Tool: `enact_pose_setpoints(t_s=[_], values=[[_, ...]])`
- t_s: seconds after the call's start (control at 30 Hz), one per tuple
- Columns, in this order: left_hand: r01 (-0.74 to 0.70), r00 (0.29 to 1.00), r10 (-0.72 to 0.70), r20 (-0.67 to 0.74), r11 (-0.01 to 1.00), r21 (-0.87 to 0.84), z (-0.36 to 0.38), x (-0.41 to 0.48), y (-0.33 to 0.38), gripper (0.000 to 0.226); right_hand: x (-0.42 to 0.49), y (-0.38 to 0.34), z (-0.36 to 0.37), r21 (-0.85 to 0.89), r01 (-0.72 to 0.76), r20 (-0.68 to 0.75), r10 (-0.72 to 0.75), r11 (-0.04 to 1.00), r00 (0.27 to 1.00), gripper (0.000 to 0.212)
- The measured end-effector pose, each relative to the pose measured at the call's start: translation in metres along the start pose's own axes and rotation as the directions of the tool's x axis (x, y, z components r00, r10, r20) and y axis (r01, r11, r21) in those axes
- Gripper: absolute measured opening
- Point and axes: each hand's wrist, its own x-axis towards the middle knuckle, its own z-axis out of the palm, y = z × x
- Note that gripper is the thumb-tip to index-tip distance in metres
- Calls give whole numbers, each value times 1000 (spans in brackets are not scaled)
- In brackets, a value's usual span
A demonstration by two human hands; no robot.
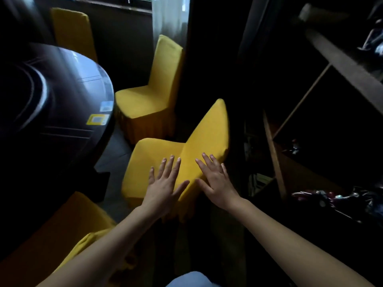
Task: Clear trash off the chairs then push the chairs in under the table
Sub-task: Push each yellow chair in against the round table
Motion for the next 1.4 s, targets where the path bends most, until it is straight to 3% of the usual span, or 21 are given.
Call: enact_pose_setpoints(t_s=[0.33, 0.63, 1.0, 1.17, 1.4], values=[[11, 999, -7, 52, 997, -80, 29, 132, 100, 69, 49, 141, -61, 70, -77, -59, 81, 995, 995, 59], [210, 978, -208, 35, 953, -218, 44, 186, 109, 76, 112, 187, -67, 140, -51, 20, 49, 989, 999, 59], [271, 963, -268, 39, 948, -165, 43, 254, 75, 79, 224, 202, -75, -19, 99, 103, -97, 995, 990, 62], [334, 942, -327, 78, 888, -315, 40, 290, 69, 70, 268, 222, -87, -208, 180, 220, -133, 961, 966, 72], [383, 924, -354, 148, 870, -310, 44, 320, 61, 68, 308, 258, -80, -229, 237, 380, -138, 944, 915, 87]])
